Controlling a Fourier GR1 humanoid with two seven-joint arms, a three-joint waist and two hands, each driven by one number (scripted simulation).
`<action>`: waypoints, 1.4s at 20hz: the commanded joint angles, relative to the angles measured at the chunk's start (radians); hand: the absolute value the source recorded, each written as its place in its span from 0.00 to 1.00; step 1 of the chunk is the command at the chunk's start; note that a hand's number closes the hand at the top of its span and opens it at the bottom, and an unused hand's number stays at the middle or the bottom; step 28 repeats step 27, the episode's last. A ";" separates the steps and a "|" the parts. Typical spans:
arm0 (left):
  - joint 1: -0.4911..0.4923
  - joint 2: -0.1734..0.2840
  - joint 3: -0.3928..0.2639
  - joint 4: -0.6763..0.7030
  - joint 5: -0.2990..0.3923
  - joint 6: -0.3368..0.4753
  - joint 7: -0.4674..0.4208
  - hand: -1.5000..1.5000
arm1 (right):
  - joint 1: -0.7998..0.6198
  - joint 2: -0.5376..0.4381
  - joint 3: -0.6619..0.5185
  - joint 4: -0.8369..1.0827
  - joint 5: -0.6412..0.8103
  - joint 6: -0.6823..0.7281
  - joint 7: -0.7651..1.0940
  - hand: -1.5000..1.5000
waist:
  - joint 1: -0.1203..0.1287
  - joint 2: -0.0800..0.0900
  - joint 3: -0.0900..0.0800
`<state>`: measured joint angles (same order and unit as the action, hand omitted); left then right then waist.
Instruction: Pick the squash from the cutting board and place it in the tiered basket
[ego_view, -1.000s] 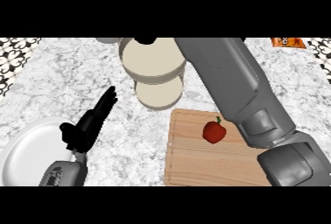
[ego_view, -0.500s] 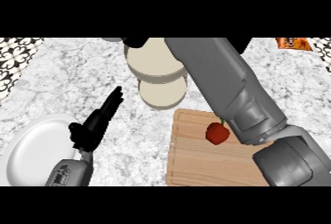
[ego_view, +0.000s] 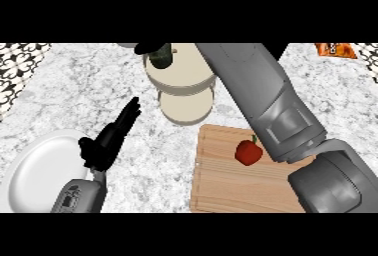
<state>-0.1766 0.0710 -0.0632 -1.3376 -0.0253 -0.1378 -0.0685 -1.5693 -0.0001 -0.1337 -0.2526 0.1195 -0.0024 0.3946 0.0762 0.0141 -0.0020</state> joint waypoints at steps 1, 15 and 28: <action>0.026 -0.023 -0.012 0.023 -0.025 0.029 -0.024 0.50 | -0.018 0.000 -0.031 0.000 -0.073 -0.045 0.011 0.00 | -0.024 -0.004 0.001; 0.042 0.012 0.037 0.002 0.008 0.014 -0.015 0.50 | 0.137 -0.245 -0.062 -0.107 -0.009 -0.447 -0.215 0.00 | -0.069 -0.006 0.003; 0.069 0.049 0.065 0.039 0.011 -0.020 -0.092 0.50 | 0.420 -0.582 -0.184 -0.244 -0.155 -0.034 -0.327 0.00 | -0.086 -0.012 0.002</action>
